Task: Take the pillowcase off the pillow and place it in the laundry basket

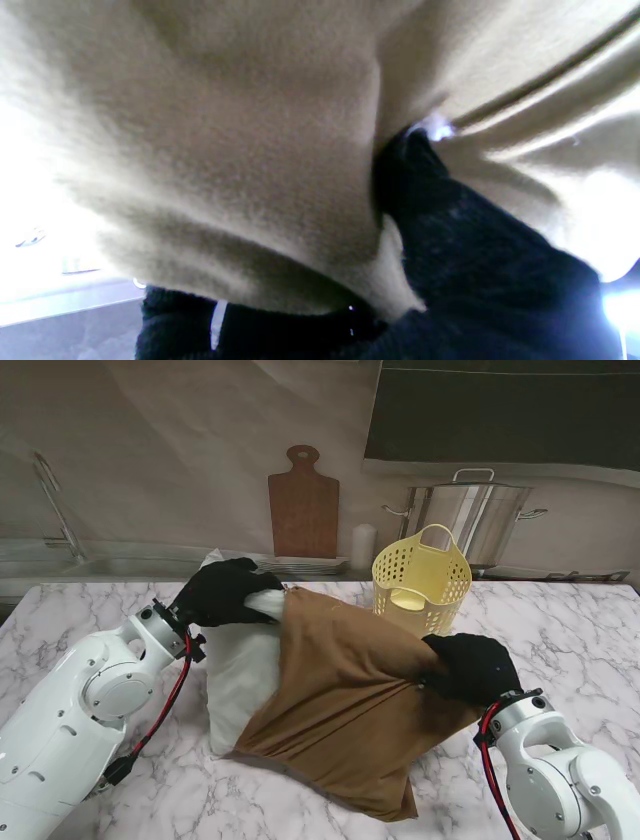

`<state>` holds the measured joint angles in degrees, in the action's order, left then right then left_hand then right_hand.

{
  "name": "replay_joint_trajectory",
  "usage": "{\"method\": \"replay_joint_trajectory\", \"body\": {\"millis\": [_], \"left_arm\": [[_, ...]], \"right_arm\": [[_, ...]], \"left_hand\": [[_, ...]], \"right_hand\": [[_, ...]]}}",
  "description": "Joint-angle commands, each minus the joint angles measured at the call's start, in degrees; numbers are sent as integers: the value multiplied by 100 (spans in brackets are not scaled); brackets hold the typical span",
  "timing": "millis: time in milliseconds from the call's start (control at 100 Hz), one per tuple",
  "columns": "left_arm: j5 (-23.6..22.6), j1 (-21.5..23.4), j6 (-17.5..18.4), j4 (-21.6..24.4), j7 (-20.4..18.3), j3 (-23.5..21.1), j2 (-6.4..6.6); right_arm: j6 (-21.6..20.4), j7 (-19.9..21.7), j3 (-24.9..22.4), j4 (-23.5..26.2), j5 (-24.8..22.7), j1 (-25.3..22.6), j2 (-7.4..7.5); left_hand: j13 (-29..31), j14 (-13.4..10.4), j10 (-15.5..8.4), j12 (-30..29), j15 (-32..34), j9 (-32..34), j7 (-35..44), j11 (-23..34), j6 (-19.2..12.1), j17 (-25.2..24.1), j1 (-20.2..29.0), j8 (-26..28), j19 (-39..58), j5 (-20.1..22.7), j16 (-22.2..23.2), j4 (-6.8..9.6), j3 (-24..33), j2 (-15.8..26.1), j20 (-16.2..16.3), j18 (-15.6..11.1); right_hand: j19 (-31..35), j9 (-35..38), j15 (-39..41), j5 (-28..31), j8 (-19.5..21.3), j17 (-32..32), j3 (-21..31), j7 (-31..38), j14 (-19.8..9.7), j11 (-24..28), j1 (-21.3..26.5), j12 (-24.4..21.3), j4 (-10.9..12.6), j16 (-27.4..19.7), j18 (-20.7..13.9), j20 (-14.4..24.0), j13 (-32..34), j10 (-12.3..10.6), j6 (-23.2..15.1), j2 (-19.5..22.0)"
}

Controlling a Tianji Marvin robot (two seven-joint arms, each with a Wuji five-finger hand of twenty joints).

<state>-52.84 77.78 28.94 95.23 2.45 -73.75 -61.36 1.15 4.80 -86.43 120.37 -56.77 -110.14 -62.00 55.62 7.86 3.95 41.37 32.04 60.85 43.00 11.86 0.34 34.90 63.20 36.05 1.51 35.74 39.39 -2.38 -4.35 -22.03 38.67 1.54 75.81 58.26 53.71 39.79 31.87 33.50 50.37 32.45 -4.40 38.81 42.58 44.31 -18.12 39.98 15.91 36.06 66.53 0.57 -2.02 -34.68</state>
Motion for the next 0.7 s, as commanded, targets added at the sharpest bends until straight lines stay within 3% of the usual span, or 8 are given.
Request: {"method": "replay_joint_trajectory", "body": {"millis": [0,200,240,290,430,530,630,690], "left_arm": [[6,-30,-66,8,-87,-69,41],[7,-6,-90,38,-115,-91,44],[6,-9,-91,39,-117,-91,44],[13,-14,-88,39,-122,-89,44],[22,-36,-80,28,-121,-65,42],[32,-44,-86,18,-120,-44,40],[40,-46,-91,16,-113,-35,38],[36,-44,-95,19,-109,-37,38]], "right_arm": [[-14,24,-52,-94,-64,-33,36],[-145,-61,-104,-129,-116,-52,36],[-182,24,-147,-101,-104,-77,45],[-283,239,-228,-54,-67,-109,66],[-467,630,-358,9,156,-138,108],[-495,620,-343,-18,220,-117,109],[-444,450,-262,-106,215,-57,90],[-374,252,-179,-176,189,-15,69]], "left_hand": [[135,-136,-66,124,242,150,531,261,-374,-8,1073,162,6929,34,160,484,862,525,124,-185],[146,-135,-58,134,258,150,531,277,-373,0,1072,164,6938,38,170,485,863,525,127,-192],[143,-136,-57,135,258,151,530,279,-368,-2,1072,164,6938,35,170,485,865,528,127,-192],[144,-134,-51,136,258,149,534,280,-371,-5,1072,167,6939,42,171,485,866,526,128,-187],[148,-134,-54,136,260,148,531,284,-371,-1,1070,167,6944,38,172,485,867,525,130,-186],[150,-134,-51,136,261,149,530,286,-368,2,1068,167,6948,37,173,483,862,528,131,-186],[145,-134,-57,135,260,152,533,288,-375,-1,1071,171,6949,41,174,487,870,527,132,-183],[144,-137,-49,133,259,145,530,285,-370,9,1072,170,6951,34,173,484,866,530,132,-194]], "right_hand": [[-35,-212,100,702,453,15,1436,487,-56,86,1261,67,393,160,-1,-59,-138,-66,-565,-73],[-93,-526,-478,-16,-423,77,250,863,42,-383,648,-185,553,205,-126,-162,-427,184,-289,196],[-191,-959,-753,-167,-477,-40,-39,340,144,-434,304,-455,775,211,-141,-134,-707,261,-24,130],[-412,-1953,-1191,-581,-71,-369,217,-903,316,-482,-213,-1219,1389,139,-171,-37,-1326,362,406,-85],[-737,-2949,-1500,-1565,-111,-862,891,-1565,475,-591,-485,-1570,1782,-147,-51,70,-1917,456,866,-359],[-744,-2455,-1447,-1398,103,-559,1365,-1392,575,-319,484,-1647,1320,175,-48,157,-1222,267,682,-644],[-364,-627,-599,-303,356,249,784,-660,13,-222,748,-878,706,128,-231,131,-119,112,361,-305],[69,184,-85,117,-353,780,651,735,-184,174,865,-679,518,151,-359,-23,546,50,35,-66]]}}
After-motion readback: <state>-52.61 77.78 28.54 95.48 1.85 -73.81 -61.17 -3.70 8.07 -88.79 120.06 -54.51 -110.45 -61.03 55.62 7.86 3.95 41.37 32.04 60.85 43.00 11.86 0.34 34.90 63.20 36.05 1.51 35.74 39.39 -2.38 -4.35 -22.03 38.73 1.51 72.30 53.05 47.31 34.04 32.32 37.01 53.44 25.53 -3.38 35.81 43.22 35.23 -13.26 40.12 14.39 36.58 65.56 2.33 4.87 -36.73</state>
